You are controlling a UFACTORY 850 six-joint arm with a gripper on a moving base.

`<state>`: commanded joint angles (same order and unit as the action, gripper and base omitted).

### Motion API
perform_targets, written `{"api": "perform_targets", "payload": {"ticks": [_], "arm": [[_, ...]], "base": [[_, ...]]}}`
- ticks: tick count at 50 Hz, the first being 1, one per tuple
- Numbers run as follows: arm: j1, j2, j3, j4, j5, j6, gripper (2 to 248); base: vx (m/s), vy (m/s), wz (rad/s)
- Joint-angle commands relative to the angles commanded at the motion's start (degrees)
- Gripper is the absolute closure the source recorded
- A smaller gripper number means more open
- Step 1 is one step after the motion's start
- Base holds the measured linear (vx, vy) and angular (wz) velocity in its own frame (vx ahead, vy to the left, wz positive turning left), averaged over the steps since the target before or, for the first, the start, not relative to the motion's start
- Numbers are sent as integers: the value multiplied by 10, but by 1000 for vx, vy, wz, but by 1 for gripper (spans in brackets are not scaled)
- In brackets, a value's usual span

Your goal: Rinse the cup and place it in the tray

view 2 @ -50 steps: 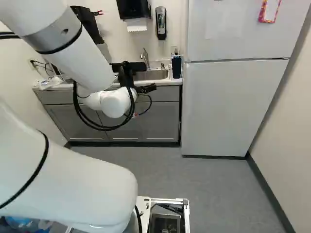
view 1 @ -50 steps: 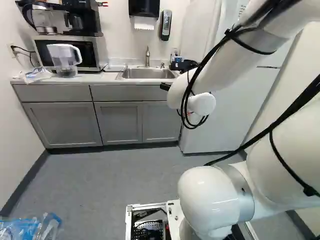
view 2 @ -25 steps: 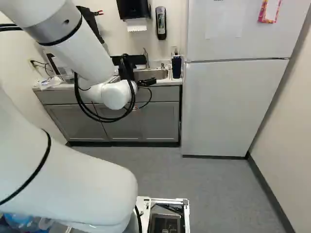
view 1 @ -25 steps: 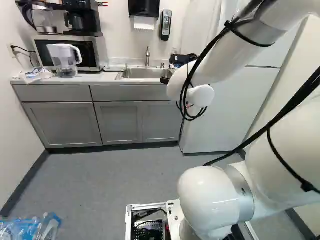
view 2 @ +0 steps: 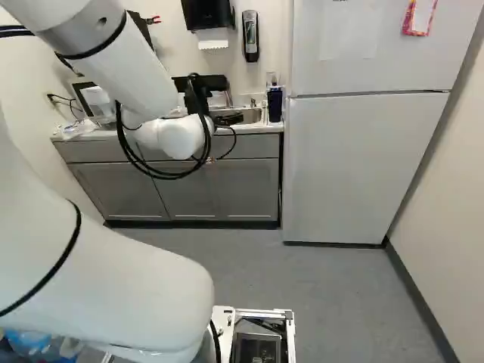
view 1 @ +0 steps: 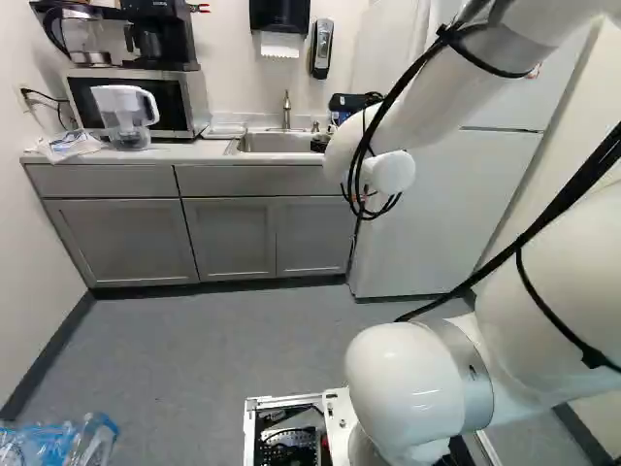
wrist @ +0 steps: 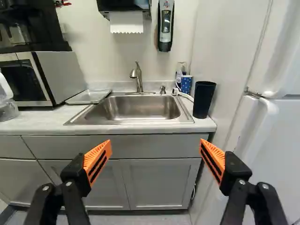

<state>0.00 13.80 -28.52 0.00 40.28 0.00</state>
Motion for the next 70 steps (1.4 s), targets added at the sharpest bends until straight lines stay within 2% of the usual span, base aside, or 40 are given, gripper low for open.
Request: {"api": "perform_targets", "payload": {"ticks": [70], "arm": [[0, -12, -97, 0, -77, 0, 3]], "base": [[0, 0, 0]]}}
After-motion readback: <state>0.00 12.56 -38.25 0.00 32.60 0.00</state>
